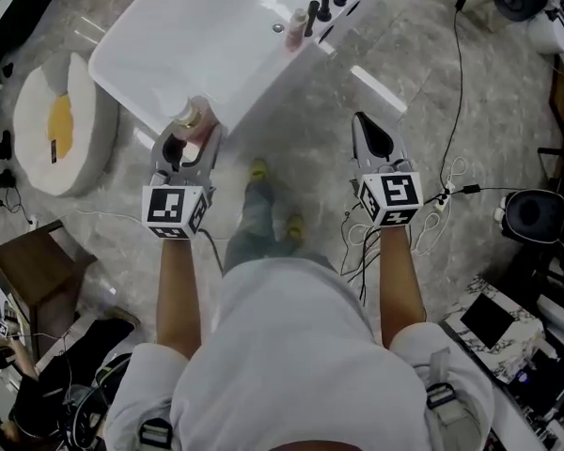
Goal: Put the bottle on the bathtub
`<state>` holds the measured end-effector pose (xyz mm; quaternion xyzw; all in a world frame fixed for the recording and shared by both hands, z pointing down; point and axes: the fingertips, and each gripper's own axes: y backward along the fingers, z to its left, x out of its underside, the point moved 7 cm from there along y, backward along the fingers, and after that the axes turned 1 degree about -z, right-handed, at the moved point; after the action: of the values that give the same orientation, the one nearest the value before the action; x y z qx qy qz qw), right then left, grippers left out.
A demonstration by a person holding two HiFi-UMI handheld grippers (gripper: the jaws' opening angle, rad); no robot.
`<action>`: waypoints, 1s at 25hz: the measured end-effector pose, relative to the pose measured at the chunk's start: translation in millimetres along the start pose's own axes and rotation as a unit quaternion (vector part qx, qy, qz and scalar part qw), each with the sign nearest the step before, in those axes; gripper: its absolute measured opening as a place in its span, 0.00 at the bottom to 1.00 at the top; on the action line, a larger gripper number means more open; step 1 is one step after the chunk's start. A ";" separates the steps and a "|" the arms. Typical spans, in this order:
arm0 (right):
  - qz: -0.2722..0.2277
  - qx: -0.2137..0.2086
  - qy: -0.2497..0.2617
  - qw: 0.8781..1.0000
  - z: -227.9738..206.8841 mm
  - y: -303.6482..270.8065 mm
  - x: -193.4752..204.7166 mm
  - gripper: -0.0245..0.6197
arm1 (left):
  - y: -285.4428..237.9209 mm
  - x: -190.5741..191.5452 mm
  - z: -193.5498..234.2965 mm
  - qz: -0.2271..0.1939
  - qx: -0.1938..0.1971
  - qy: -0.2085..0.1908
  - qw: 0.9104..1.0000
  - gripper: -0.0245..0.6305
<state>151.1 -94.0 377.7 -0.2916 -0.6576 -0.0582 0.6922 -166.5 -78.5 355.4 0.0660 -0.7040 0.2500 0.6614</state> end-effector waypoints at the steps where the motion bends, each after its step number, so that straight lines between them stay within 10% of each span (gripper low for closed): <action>1: 0.004 0.003 0.000 1.000 -1.4 -15.6 1.1 0.05 | -13.7 3.5 10.0 0.003 0.006 0.000 1.000 0.37; 25: 0.068 0.015 -0.063 0.996 -42.4 -220.6 142.8 0.04 | -238.6 169.4 88.7 0.061 0.088 0.021 0.994 0.37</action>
<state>104.1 -252.7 586.1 -0.3277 -0.6792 0.0172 0.6565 -164.8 -283.9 581.9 0.0763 -0.6682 0.3522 0.6509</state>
